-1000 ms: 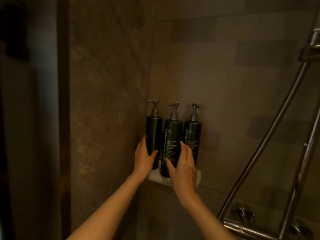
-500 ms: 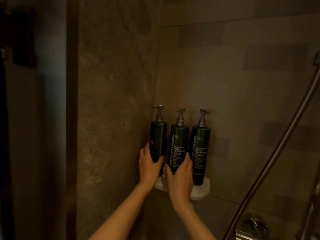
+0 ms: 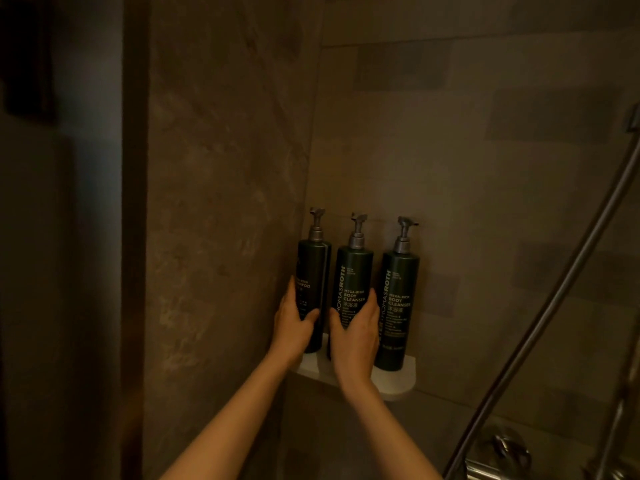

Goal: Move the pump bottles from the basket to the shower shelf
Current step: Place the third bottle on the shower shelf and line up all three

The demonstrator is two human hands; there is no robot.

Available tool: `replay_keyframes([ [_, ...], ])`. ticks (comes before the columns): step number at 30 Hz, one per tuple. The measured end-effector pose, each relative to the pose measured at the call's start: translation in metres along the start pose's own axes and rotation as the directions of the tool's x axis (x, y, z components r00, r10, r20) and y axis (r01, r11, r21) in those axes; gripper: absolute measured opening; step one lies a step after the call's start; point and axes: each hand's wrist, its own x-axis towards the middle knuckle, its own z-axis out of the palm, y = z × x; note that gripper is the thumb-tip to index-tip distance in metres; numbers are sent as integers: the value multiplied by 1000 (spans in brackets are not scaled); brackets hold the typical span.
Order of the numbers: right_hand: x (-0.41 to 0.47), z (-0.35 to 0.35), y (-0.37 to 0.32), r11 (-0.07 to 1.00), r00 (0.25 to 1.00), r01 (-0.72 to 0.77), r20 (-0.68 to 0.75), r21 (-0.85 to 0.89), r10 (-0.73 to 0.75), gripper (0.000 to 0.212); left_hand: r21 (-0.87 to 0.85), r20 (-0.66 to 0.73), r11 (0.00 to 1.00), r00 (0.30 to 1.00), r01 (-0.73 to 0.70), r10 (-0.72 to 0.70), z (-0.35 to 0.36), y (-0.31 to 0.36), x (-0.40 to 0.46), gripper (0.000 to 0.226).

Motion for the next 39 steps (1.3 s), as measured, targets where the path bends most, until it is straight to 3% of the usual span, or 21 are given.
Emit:
replay_keyframes([
  [7,3,1,1,1000,1000,8,11,4,-8,76,84,-98,996,995,41,-32,1,2,-1,81],
  [13,5,2,2,1000,1000,16,4,14,-16,76,7,11,1000,1000,29,-30,-3,4,2,70],
  [18,6,7,1,1000,1000,21,11,-4,-21,75,42,-7,999,1000,6,-5,0,4,4,67],
  [26,6,9,1,999,997,38,-72,-18,-39,73,145,-137,989,990,-16,36,5,0,-2,70],
  [39,13,20,4,998,996,30,-79,-52,-34,74,194,-175,980,981,-44,79,8,-10,8,68],
])
